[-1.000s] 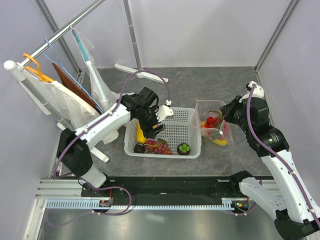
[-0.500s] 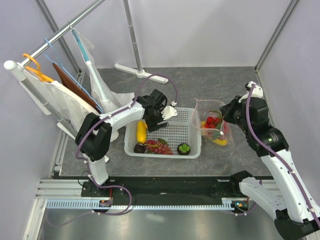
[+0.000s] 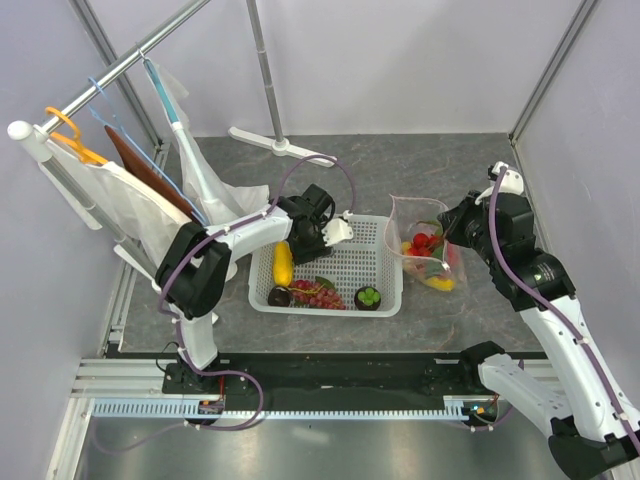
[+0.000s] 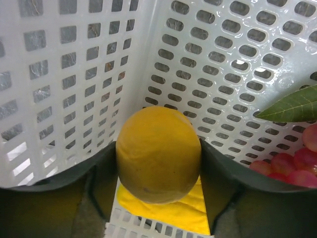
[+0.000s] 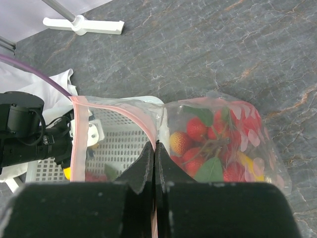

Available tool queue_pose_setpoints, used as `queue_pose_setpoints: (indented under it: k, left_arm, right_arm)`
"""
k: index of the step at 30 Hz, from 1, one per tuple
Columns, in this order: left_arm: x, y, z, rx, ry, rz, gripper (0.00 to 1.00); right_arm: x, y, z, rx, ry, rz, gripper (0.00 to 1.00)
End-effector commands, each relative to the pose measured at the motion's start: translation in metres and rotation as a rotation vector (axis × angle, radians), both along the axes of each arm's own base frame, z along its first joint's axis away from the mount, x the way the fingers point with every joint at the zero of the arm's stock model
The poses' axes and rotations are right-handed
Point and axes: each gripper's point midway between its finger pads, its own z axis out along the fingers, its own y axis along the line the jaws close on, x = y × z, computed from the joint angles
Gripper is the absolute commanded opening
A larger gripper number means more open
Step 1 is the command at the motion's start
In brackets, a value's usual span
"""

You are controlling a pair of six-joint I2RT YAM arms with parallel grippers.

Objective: Place the food in the zip-top bag and seal the zipper
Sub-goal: Pick up the fake fruit from the bin.

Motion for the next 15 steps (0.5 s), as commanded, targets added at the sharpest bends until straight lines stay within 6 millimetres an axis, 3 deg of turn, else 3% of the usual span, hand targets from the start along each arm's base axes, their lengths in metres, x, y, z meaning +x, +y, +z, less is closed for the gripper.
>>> queue_pose_setpoints:
  k: [1,4,5,7,8,10,11,12,15]
  left_arm:
    - [0.002,-0.010,0.035,-0.058,-0.041,-0.036,0.56]
    - [-0.007,-0.033,0.071,-0.184,-0.006,-0.029,0.40]
    - [-0.005,-0.047,0.101,-0.262,-0.026,-0.026,0.37]
    - [-0.019,-0.067,0.135,-0.391,0.030,-0.045,0.27]
    - [-0.018,-0.080,0.173,-0.490,0.011,-0.040,0.25]
    - [-0.035,-0.103,0.216,-0.652,0.062,-0.090,0.23]
    - [-0.042,-0.112,0.252,-0.749,0.063,-0.108,0.23]
    - [-0.059,-0.123,0.273,-0.838,0.121,-0.168,0.23]
    - [-0.077,-0.144,0.327,-1.008,0.116,-0.226,0.23]
  right_arm:
    - [0.004,0.002,0.001,0.002,-0.015,0.010,0.00]
    - [0.003,0.003,-0.002,0.002,-0.010,0.011,0.00]
    - [0.003,0.002,-0.001,0.002,-0.012,0.011,0.00]
    - [0.003,0.003,0.000,0.003,-0.014,0.013,0.00]
    - [0.003,0.003,0.000,0.004,-0.013,0.012,0.00]
    - [0.003,0.002,0.000,0.004,-0.014,0.009,0.00]
    - [0.004,0.003,0.002,0.006,-0.018,0.011,0.00]
    - [0.003,0.003,0.005,0.007,-0.024,0.011,0.00]
    - [0.004,0.004,0.008,0.013,-0.032,0.014,0.00]
